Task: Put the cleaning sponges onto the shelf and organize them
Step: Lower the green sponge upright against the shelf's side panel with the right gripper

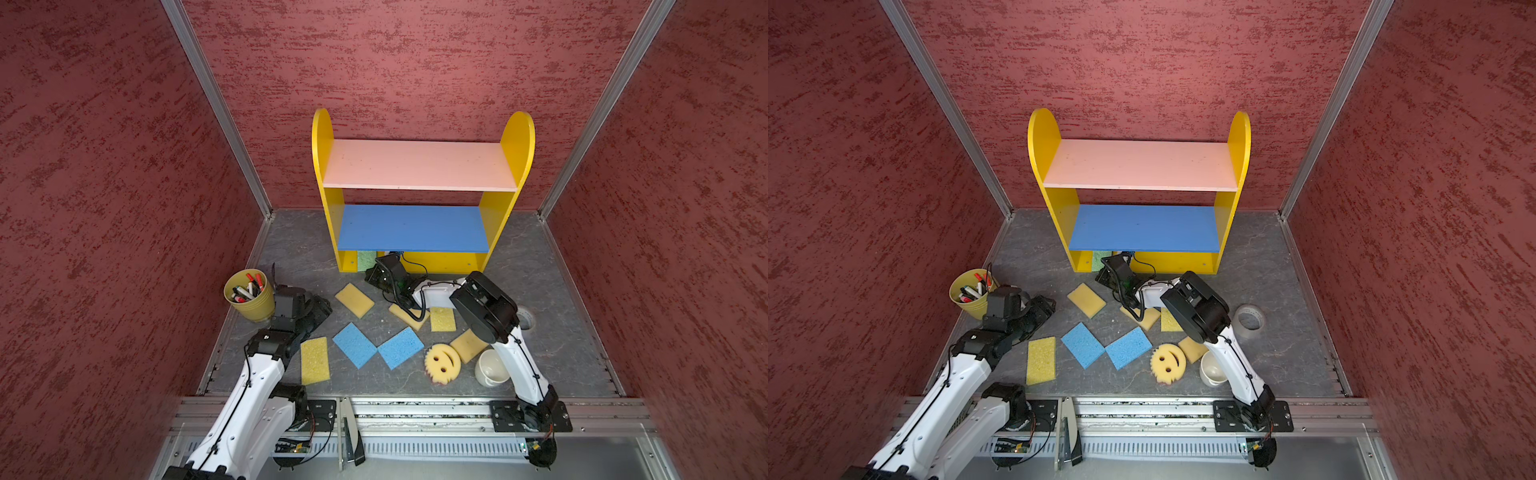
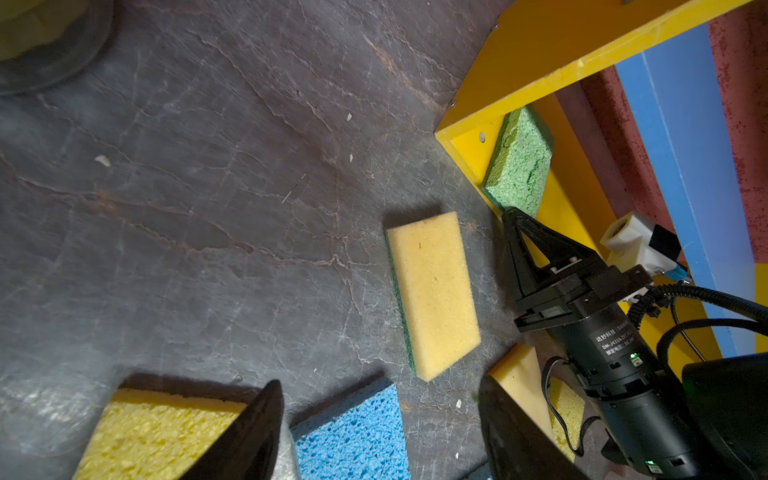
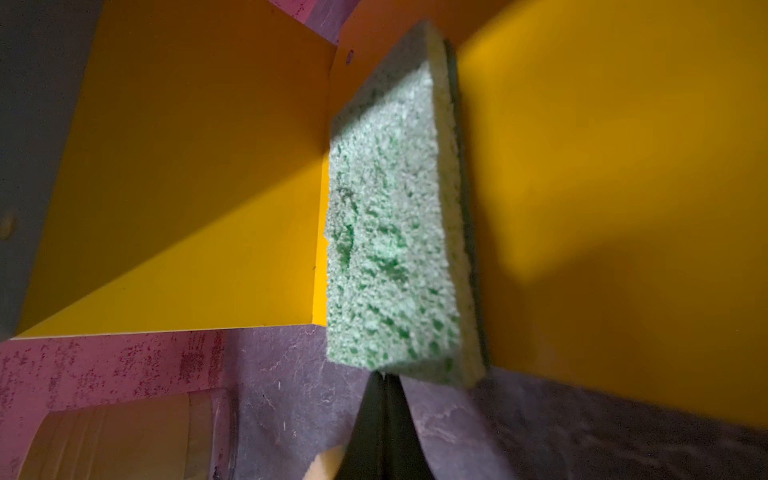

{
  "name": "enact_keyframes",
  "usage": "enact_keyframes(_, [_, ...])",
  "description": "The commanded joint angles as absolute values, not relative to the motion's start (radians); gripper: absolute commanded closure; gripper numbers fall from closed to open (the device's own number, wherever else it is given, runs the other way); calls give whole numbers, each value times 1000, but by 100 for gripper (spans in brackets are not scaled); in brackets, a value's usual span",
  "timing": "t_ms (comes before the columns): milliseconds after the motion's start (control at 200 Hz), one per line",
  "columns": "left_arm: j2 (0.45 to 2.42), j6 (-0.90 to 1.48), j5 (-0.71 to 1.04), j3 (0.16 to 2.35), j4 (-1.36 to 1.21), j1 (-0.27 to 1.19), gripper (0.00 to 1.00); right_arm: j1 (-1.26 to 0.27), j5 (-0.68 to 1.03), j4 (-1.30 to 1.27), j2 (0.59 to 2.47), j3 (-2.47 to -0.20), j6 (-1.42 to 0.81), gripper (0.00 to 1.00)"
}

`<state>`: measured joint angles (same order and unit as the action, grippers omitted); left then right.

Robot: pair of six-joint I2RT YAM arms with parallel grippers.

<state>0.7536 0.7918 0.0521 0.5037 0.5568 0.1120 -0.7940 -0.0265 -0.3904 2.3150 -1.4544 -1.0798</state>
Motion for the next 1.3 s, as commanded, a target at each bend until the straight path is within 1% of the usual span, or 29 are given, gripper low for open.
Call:
enact_keyframes(0, [750, 781, 55, 504, 547, 104, 26, -793, -34, -360, 2350, -1490, -1065, 100])
enact_keyframes(266, [761, 785, 65, 504, 536, 104, 26, -790, -46, -359, 2365, -1499, -1068, 100])
enact_keyframes(406, [773, 785, 71, 508, 525, 104, 26, -791, -43, -408, 2360, -1474, -1072, 100])
enact_keyframes(566, [791, 793, 95, 494, 496, 104, 27, -790, -53, -455, 2383, -1493, -1109, 100])
enact_keyframes(842, [799, 805, 103, 482, 491, 104, 27, -791, -44, -463, 2420, -1536, -1133, 100])
enact_keyframes(1292, [802, 814, 102, 477, 481, 106, 28, -788, -91, -570, 2325, -1353, -1123, 100])
